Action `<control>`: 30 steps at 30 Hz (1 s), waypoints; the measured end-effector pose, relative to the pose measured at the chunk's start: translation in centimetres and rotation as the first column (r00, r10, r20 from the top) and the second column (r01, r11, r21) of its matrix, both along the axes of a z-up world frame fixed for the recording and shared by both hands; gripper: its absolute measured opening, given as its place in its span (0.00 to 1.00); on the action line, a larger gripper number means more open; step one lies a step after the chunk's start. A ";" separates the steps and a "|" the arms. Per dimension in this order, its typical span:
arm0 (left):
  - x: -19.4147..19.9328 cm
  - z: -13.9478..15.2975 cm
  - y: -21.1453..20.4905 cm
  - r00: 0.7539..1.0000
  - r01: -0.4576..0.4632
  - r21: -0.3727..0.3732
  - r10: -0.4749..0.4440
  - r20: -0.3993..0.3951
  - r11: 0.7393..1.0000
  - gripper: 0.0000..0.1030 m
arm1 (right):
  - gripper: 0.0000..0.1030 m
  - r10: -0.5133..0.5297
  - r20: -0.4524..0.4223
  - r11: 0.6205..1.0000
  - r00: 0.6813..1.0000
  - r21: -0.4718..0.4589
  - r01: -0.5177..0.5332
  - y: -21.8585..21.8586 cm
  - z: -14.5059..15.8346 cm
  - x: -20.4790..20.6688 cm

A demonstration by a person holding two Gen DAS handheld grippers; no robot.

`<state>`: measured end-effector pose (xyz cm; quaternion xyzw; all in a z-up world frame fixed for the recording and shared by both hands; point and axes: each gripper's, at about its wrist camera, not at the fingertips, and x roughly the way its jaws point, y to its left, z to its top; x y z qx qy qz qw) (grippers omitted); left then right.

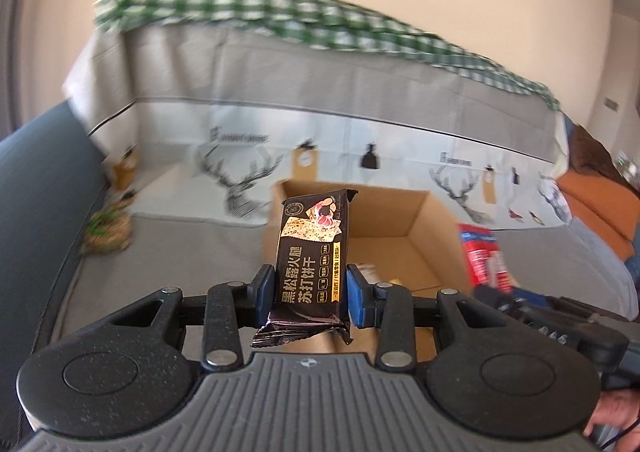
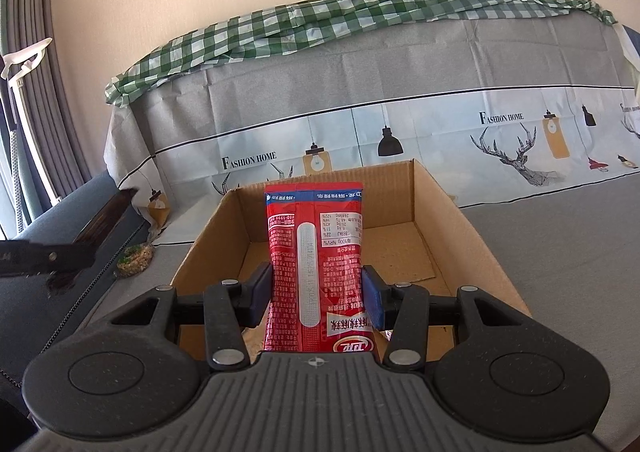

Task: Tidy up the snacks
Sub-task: 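Carry the red bag and brown bar over the cardboard box with both grippers, then open both grippers to drop the red bag and brown bar into the box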

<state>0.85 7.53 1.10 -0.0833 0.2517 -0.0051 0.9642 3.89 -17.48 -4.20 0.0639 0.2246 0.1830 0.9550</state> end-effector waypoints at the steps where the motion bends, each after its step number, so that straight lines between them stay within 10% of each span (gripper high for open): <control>1: 0.4 0.2 -0.8 1.000 0.018 0.007 -0.018 0.007 1.000 0.40 | 0.48 0.002 -0.001 1.000 1.000 0.003 -0.002 -0.1 0.0 0.1; 14: 5.5 1.6 -6.7 0.990 0.129 -0.030 -0.127 0.059 0.991 0.40 | 0.50 -0.021 0.017 0.998 1.000 0.067 0.020 -1.5 0.2 0.3; 17: 6.0 1.7 -7.2 0.987 0.153 -0.015 -0.153 0.049 0.988 0.71 | 0.72 -0.042 0.025 0.995 0.999 0.087 0.039 -1.9 0.2 0.4; 21: 4.4 0.7 -6.3 0.992 0.110 -0.007 -0.110 0.070 0.994 0.74 | 0.77 -0.061 0.027 0.994 0.998 0.089 0.058 -2.1 0.2 0.5; 30: -1.1 -4.9 2.5 0.998 -0.030 -0.017 0.029 -0.060 0.999 0.29 | 0.80 -0.055 0.042 0.997 0.998 0.065 0.052 -1.6 0.4 0.1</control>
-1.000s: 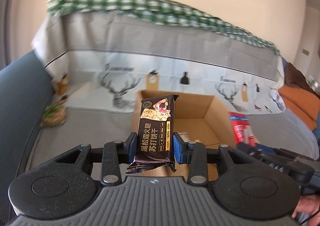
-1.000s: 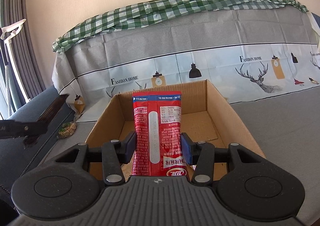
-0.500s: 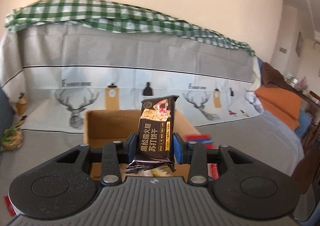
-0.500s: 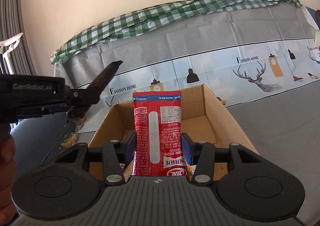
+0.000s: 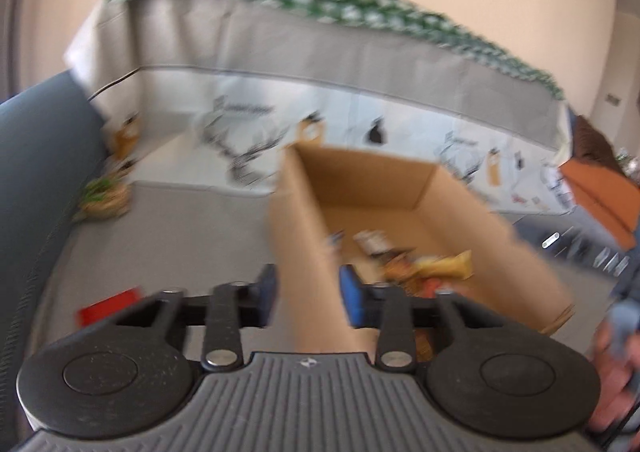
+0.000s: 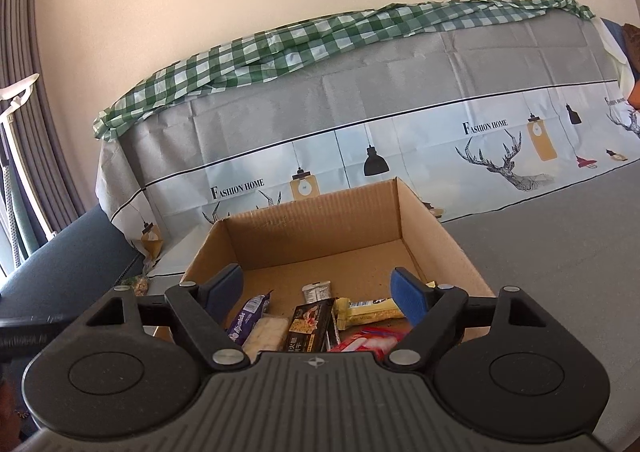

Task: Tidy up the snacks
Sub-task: 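Open both grippers to drop the red bag and brown bar into the box, then move both grippers back toward the nut cake and red packet on the sofa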

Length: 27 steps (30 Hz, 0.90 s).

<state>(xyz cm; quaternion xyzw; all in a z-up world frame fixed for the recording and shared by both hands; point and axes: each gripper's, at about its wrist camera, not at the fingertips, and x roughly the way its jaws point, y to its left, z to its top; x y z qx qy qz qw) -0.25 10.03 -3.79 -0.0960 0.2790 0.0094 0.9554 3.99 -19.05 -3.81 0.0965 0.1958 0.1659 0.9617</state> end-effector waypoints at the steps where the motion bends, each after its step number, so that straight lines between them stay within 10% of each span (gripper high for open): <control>1: -0.5 -0.5 1.2 1.000 -0.012 0.017 0.012 -0.006 1.000 0.29 | 0.80 -0.001 0.003 1.000 1.000 -0.006 0.001 0.1 0.0 -0.1; 12: 2.2 -4.4 7.8 0.990 -0.065 0.108 0.077 -0.114 0.992 0.37 | 0.80 -0.017 0.004 0.999 1.000 -0.042 0.018 1.4 0.2 -0.9; 19: 5.6 -7.8 10.2 0.949 -0.181 0.220 0.229 -0.217 0.959 0.81 | 0.80 0.013 0.029 0.995 0.999 -0.101 -0.010 3.3 0.6 -2.3; 27: 7.8 -11.1 12.4 0.899 -0.140 0.180 0.201 -0.389 0.974 0.93 | 0.80 0.026 0.010 0.990 1.000 -0.137 -0.024 5.3 0.5 -1.8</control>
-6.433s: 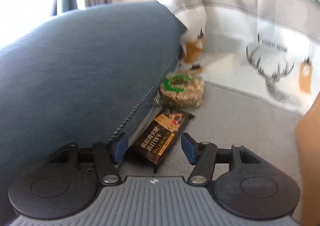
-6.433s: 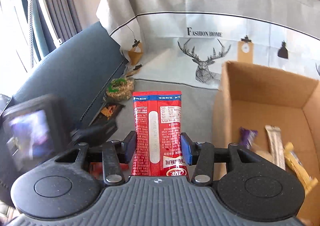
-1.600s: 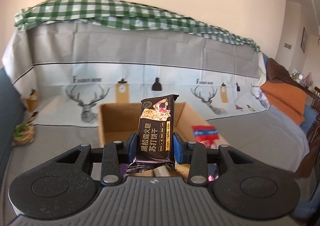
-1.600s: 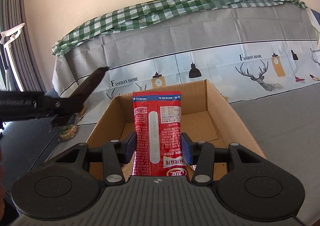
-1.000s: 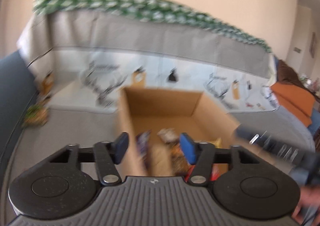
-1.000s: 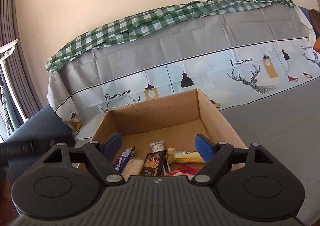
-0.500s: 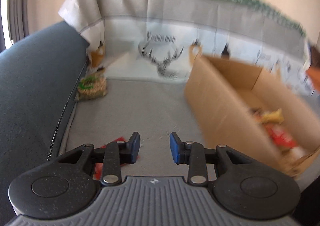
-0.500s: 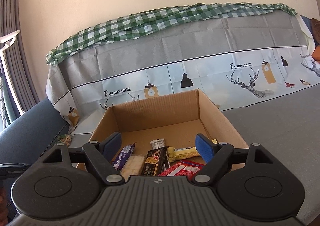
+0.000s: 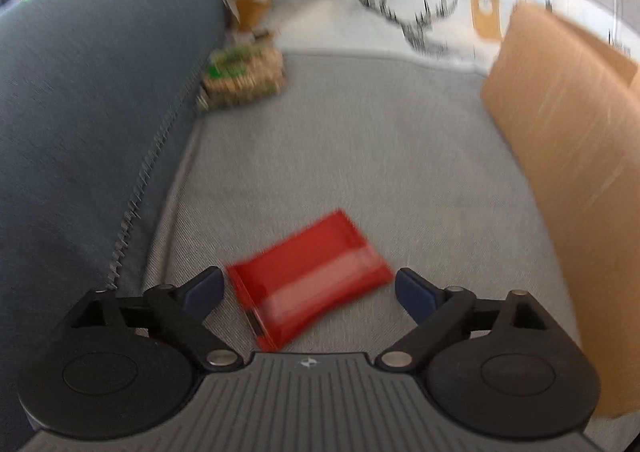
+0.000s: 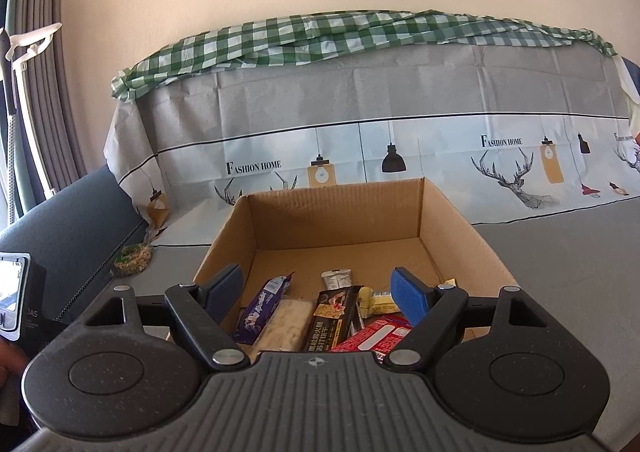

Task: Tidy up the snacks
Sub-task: 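Move both grippers back toward the nut cake and red packet on the sofa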

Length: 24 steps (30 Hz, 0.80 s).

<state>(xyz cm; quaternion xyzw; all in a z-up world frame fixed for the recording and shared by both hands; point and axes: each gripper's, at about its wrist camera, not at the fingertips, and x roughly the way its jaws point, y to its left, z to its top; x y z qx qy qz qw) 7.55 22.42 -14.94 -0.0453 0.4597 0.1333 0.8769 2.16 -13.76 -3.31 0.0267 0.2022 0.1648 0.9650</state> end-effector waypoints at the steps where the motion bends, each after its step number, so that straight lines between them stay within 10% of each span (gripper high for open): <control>1: 0.0 0.0 0.0 1.000 0.007 0.003 -0.007 0.011 1.000 0.93 | 0.80 0.003 -0.001 1.000 1.000 -0.006 -0.003 0.3 -0.1 0.1; 8: -0.7 0.7 1.0 0.998 -0.025 -0.029 0.027 0.057 0.999 0.67 | 0.80 -0.003 0.002 0.999 1.000 -0.036 0.003 1.9 -0.6 0.7; 9: -0.7 0.9 1.0 0.998 -0.025 -0.026 0.027 0.062 0.999 0.31 | 0.80 -0.001 0.001 0.999 1.000 -0.036 0.001 2.1 -0.5 0.8; 10: -0.8 1.1 1.0 0.997 -0.030 -0.023 0.031 0.067 0.999 0.25 | 0.80 0.007 -0.008 0.999 1.000 -0.038 -0.007 2.4 -0.4 1.0; 17: -0.4 1.5 2.2 0.991 -0.108 -0.081 0.114 0.075 0.991 0.28 | 0.80 0.191 -0.093 0.981 0.977 0.047 -0.188 9.4 2.9 5.6; 24: -0.8 2.1 4.0 0.973 -0.183 -0.159 0.202 0.114 0.970 0.49 | 0.81 0.436 -0.211 0.894 0.875 -0.007 -0.447 23.5 4.5 14.1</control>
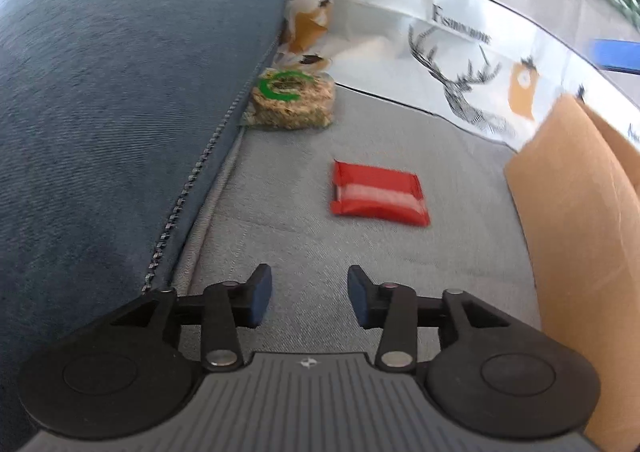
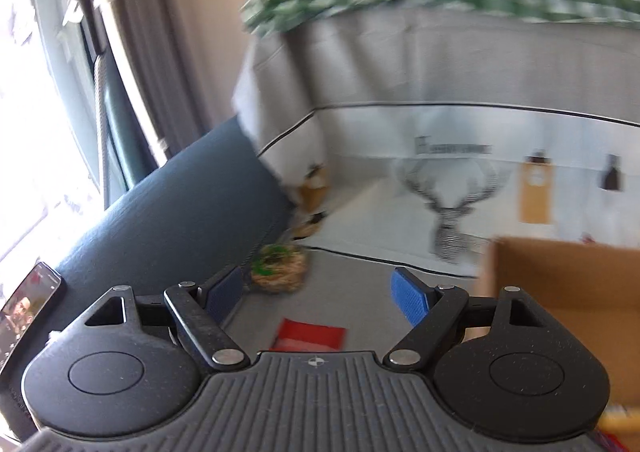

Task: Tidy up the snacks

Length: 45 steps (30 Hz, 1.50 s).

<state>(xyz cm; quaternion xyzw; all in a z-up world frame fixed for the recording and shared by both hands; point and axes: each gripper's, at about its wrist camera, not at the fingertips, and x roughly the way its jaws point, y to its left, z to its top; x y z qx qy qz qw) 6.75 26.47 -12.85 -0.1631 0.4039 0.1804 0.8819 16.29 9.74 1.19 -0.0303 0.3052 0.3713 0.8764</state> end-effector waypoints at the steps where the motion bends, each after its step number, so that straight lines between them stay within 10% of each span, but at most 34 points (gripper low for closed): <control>1: -0.1 0.0 0.3 1.000 -0.018 -0.009 0.018 0.002 1.000 0.51 | 0.85 0.024 -0.012 0.999 1.000 -0.030 -0.024 2.3 -0.5 1.1; 13: -0.6 0.5 1.9 0.998 -0.061 -0.099 0.063 0.017 0.993 0.56 | 0.88 0.150 -0.099 0.945 0.984 -0.277 -0.172 18.1 -11.2 8.4; 26: -0.9 1.1 2.7 0.998 -0.060 -0.157 0.064 0.020 0.986 0.57 | 0.75 0.221 -0.106 0.917 0.970 -0.316 -0.244 20.2 -14.3 9.3; 45: -1.3 1.0 1.9 0.996 -0.064 -0.181 0.075 0.056 0.981 0.56 | 0.75 -0.036 0.048 0.955 0.998 -0.294 0.049 1.4 -3.6 -3.4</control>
